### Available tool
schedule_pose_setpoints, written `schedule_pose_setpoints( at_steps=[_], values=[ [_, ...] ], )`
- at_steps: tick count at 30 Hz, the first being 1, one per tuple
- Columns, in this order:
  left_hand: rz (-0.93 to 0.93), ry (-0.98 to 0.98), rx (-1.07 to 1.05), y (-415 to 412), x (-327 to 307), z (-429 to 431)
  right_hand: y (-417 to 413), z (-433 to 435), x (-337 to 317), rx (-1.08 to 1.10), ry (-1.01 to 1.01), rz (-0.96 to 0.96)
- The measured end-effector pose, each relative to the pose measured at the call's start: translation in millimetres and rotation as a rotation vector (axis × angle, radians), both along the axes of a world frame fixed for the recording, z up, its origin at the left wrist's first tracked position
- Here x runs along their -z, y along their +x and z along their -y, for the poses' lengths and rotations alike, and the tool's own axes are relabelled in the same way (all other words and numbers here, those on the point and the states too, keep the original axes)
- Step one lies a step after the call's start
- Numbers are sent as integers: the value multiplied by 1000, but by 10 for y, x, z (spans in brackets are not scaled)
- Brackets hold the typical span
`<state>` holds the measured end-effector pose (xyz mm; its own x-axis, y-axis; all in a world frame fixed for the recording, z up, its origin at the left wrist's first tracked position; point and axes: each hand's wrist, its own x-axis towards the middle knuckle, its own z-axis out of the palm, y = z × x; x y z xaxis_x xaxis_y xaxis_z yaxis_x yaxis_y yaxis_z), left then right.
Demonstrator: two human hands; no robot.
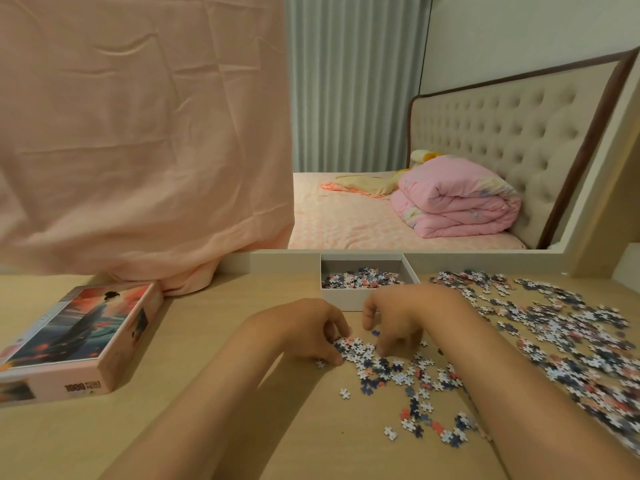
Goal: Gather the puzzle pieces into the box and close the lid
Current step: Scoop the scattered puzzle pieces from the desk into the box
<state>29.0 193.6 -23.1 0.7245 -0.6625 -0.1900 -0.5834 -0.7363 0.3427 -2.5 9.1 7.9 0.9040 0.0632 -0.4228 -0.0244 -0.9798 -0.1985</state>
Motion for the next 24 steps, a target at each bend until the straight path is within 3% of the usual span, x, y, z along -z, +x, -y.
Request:
schedule_pose_setpoints(
  at_steps=[8, 13, 16, 20, 24],
  values=[
    [2, 40, -50, -14, -91, -49, 18, -99, -8, -60, 162, -1],
    [72, 219, -120, -33, -81, -60, -64, -170, -3, -24, 9, -49],
    [119, 134, -90, -36, -63, -13, -55, -253, 50, -62, -25, 19],
    [125, 47, -64, -1, -4, -2, -39, -319, 103, -15, 167, 64],
    [84, -54, -111, 14, 26, -33, -33, -328, 118, -9, 179, 83]
  ],
)
